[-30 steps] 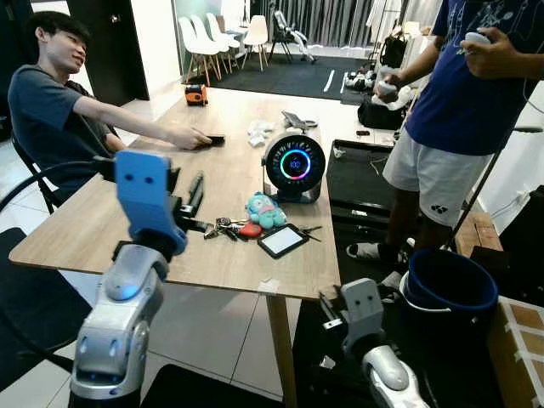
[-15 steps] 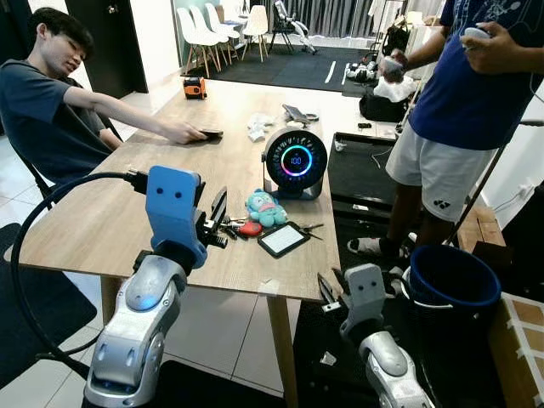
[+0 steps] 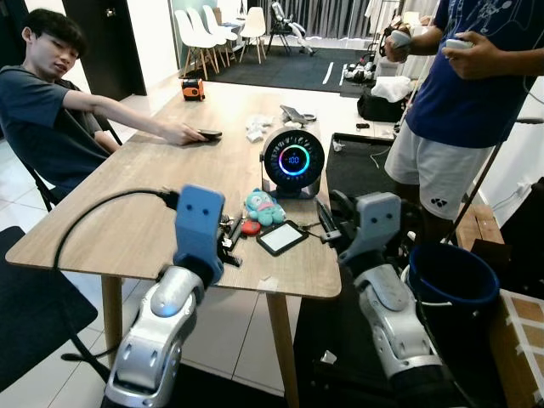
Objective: Hang keys on a hook
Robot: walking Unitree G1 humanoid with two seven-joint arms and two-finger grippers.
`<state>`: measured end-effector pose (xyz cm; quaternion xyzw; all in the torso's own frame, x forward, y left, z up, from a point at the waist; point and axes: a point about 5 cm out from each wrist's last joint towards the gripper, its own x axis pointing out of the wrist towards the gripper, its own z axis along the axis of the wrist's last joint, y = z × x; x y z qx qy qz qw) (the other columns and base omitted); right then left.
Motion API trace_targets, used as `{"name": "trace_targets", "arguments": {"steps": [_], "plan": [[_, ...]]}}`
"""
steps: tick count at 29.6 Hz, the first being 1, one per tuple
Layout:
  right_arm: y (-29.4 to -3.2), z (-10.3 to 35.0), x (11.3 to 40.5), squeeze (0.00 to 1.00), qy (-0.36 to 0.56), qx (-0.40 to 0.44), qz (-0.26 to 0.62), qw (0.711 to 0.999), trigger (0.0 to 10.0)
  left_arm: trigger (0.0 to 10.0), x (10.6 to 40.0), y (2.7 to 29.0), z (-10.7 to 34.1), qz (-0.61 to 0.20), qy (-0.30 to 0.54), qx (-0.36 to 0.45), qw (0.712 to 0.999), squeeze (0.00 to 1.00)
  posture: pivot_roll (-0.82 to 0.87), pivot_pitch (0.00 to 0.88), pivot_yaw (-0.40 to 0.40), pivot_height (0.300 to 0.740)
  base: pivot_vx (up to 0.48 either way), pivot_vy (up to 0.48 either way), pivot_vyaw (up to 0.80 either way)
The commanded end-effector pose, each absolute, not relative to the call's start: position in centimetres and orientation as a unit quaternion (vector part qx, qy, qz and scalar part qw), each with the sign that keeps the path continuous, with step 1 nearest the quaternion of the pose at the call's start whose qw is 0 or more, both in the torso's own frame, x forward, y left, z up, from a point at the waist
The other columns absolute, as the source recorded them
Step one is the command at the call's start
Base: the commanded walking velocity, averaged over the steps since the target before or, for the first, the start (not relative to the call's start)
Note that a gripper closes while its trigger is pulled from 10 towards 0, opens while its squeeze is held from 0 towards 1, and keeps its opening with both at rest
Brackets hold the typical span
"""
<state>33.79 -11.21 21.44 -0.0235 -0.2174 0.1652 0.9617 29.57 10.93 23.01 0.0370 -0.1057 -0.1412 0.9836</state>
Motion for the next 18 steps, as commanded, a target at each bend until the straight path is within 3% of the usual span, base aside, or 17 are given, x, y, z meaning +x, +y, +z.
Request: {"name": "trace_targets", "arguments": {"steps": [1,5,18], "plan": [[-10.9,21.6,33.6,0.00,-0.215,-0.017,0.172,0.961,10.0,10.0,29.6,10.9,22.7,-0.138,-0.101,0.040,0.985,0.00,0.12,0.119,0.042,0.740,0.000,0.000,0.00],[-9.4,20.7,32.7,0.00,-0.212,-0.048,0.237,0.947,10.0,10.0,29.6,10.8,22.4,-0.139,-0.095,0.033,0.985,0.00,0.13,0.121,0.038,0.740,0.000,0.000,0.00],[-8.4,14.7,30.9,0.00,-0.080,-0.066,0.281,0.954,10.0,10.0,28.9,9.1,21.0,-0.178,-0.074,0.056,0.980,0.00,0.14,0.173,0.046,0.740,0.000,0.000,0.00]]}}
